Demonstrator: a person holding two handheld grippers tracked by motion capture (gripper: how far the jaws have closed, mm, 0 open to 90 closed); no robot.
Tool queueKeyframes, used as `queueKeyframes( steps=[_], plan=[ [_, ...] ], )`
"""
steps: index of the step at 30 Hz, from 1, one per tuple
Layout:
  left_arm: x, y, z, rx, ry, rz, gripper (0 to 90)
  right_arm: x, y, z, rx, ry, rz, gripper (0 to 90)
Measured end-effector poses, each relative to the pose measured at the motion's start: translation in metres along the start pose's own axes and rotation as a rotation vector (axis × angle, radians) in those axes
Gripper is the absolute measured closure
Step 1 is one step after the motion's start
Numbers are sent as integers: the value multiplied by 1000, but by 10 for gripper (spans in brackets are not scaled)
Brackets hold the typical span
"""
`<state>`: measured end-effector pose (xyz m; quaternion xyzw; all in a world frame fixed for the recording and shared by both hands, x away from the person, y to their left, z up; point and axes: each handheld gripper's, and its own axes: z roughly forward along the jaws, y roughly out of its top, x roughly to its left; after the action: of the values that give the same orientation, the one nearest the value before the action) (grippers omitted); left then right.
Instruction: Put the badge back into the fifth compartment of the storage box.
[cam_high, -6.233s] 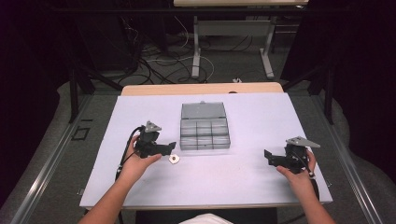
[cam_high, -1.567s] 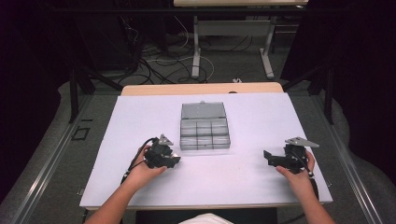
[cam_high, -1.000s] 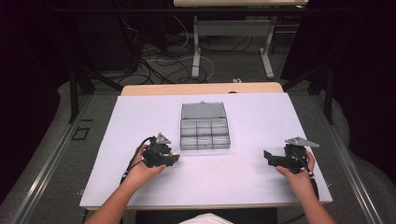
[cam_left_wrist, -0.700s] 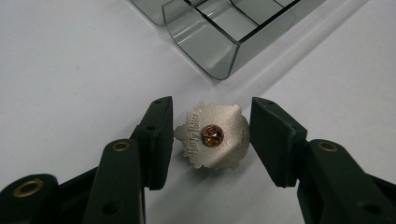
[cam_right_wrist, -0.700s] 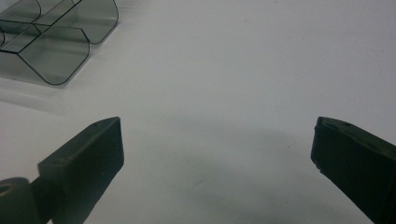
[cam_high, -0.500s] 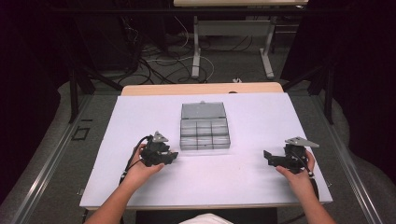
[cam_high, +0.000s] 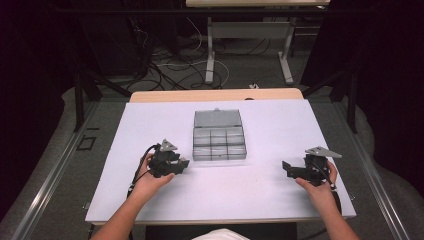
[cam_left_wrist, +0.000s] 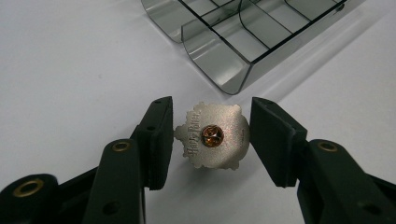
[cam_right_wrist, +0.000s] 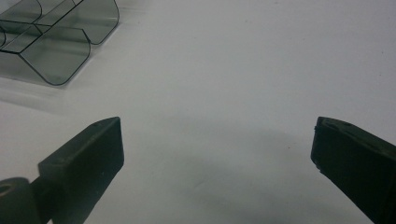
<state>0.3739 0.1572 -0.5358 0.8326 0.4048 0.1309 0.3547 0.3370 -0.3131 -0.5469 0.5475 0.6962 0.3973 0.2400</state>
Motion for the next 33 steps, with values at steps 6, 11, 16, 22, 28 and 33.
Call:
queueKeyframes(
  steps=[6,11,16,22,28,33],
  plan=[
    [1,1,-3,-15,1,-4,508,0,0,0,-1,1,-2,23],
    [1,1,-6,-29,-1,-6,508,0,0,0,-2,2,-5,23],
    [1,2,-9,-47,7,-1,508,0,0,0,-1,1,-2,23],
    [0,3,-12,-62,3,2,509,0,0,1,-12,-7,-4,23],
    [-2,4,-15,-86,3,4,508,0,0,0,-4,-2,-3,23],
    [-3,6,-18,-99,1,3,509,0,-1,0,1,5,-5,23]
  ],
)
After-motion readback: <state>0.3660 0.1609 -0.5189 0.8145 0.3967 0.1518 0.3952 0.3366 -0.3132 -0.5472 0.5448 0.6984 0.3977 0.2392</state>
